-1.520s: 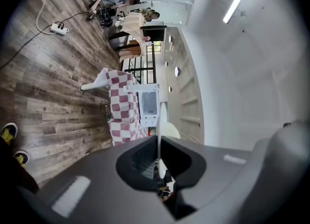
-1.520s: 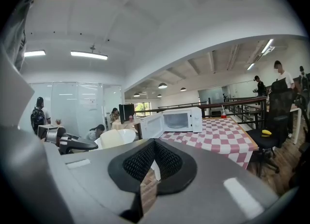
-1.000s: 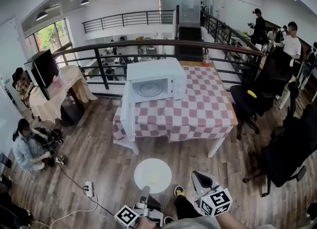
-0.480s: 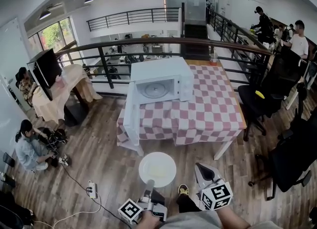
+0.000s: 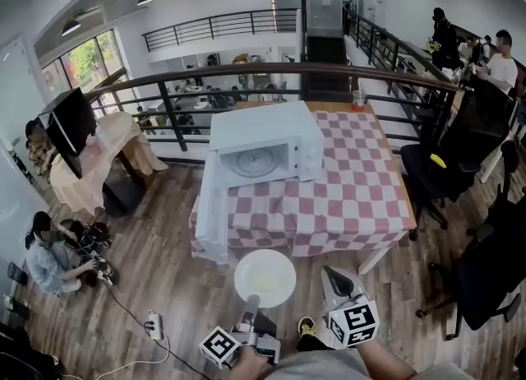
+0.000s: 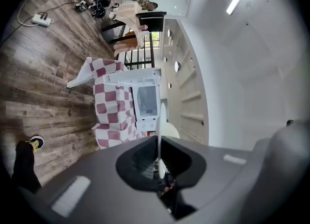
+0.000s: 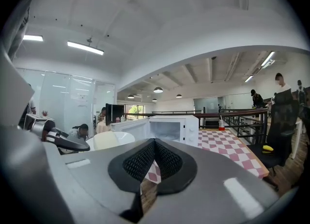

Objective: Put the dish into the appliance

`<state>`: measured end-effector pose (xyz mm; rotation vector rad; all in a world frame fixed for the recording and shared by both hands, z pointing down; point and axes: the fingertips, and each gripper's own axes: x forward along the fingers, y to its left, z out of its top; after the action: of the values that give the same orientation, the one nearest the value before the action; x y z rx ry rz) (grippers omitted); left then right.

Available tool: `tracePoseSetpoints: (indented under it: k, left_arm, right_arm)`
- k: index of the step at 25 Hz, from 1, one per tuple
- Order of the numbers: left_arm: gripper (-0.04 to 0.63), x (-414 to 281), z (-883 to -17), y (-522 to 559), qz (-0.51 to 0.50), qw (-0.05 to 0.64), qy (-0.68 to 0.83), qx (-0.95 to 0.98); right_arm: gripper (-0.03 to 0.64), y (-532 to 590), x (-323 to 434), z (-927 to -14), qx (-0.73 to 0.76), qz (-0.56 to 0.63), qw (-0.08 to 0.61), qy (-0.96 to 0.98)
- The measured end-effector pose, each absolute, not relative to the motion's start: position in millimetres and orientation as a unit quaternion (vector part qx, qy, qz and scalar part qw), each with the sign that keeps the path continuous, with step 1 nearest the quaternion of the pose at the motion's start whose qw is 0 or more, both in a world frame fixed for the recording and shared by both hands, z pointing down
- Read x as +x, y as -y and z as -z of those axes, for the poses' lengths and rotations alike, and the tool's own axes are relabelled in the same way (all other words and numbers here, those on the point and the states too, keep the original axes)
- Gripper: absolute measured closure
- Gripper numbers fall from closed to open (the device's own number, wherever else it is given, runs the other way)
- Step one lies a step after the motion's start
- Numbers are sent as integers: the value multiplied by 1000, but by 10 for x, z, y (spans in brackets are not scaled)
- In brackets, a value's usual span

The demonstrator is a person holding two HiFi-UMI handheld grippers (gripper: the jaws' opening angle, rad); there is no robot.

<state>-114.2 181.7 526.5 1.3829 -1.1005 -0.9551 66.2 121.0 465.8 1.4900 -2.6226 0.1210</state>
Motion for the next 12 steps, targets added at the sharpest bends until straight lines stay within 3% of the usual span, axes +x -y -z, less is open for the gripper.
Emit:
tracePoseSetpoints:
  k: [12]
  left_arm:
    - [578, -995, -5150, -1007, 386, 533, 466, 592]
  right_arm:
    - [617, -441, 675, -4633, 482, -47, 63, 873]
